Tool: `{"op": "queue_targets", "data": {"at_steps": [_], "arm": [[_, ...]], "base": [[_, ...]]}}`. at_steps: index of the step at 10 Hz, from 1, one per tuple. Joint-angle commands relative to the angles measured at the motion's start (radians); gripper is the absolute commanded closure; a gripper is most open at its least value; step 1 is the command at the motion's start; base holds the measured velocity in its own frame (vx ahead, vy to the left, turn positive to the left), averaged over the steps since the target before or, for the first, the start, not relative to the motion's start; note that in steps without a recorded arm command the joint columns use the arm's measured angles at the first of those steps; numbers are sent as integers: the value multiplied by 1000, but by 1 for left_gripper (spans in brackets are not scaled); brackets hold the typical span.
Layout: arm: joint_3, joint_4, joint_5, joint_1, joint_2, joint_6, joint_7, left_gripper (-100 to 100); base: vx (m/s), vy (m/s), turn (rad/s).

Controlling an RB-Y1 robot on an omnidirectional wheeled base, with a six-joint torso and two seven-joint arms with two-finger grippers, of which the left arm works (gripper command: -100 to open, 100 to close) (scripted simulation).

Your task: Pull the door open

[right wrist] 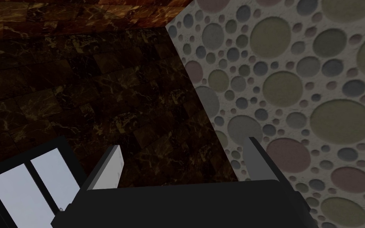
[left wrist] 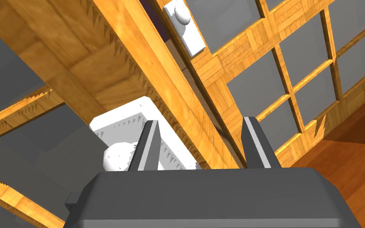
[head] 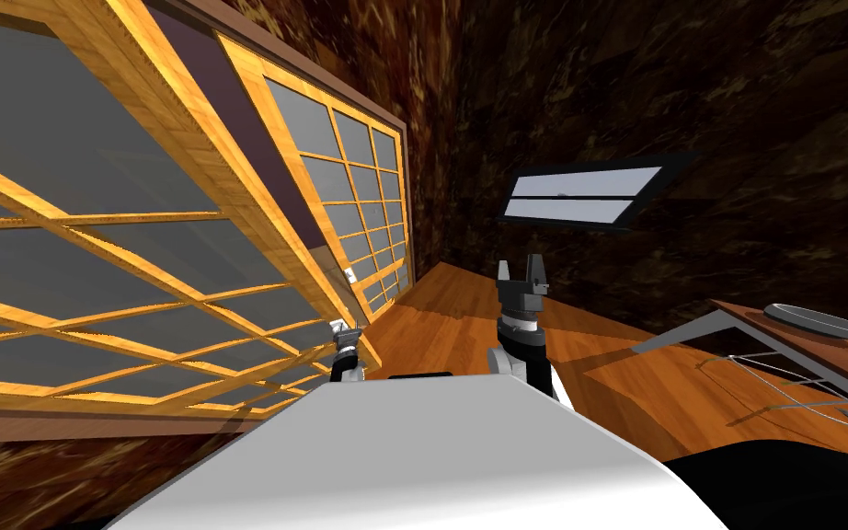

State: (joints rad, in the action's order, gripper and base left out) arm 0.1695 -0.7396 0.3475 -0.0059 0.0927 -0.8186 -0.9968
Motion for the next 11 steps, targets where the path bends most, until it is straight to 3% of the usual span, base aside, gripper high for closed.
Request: {"op": "queue_targets", "data": {"at_steps": [1,2,10,11], "arm": [[3,24,24,-8,13,-14,-50,-100],[3,24,24,-8,13,-14,-52,-100],[-49,35,110,-39,8,-15,-279,-100],[-49,35,110,-39,8,-15,-279,-100]], "base": [[-52,17,-40],[-42,21,-23],[-75,12,-49],[-75,6,-9]]}}
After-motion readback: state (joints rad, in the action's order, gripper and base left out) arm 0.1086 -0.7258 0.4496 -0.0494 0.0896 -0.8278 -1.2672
